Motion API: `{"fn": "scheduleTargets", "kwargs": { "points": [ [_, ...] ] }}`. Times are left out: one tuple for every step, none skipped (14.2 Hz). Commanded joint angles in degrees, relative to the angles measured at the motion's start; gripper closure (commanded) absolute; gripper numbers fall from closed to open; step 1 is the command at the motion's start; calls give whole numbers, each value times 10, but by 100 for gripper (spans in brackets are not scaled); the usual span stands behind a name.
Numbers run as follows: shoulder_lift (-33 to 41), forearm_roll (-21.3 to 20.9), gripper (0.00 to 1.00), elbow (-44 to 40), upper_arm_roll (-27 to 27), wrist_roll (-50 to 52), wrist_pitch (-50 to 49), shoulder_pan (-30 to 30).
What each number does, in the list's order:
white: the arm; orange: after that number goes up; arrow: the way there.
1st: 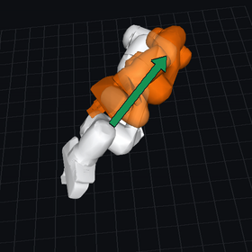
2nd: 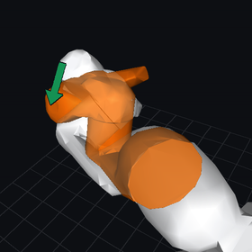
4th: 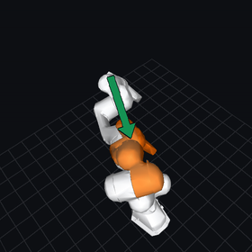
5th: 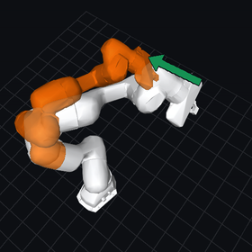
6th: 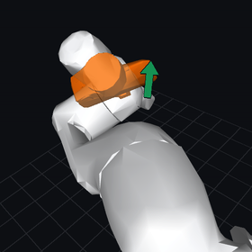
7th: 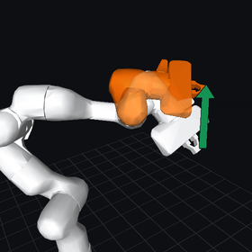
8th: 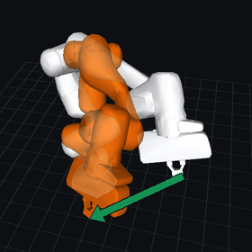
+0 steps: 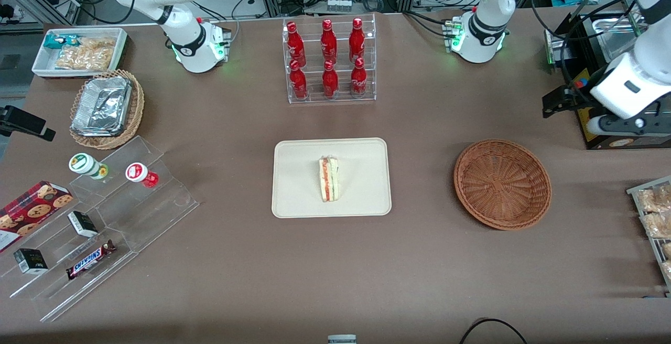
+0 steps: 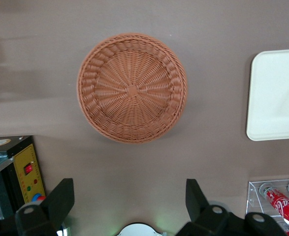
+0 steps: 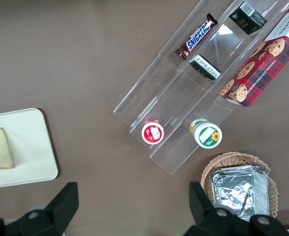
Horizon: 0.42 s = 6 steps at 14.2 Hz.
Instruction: Place sandwich from basket to tray
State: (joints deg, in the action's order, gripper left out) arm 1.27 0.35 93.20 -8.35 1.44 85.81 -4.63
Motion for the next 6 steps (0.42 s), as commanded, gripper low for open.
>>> {"fn": "scheduleTargets", "kwargs": {
  "points": [
    [17, -8, 0, 3, 7, -2, -2, -1],
    [19, -8, 0, 2, 17, -2, -2, -1],
    [21, -7, 0, 3, 21, 0, -2, 0],
    [21, -7, 0, 4, 22, 1, -2, 1],
    [20, -7, 0, 3, 22, 1, -1, 1],
    [19, -7, 0, 3, 23, 1, -1, 1]
  ]
}}
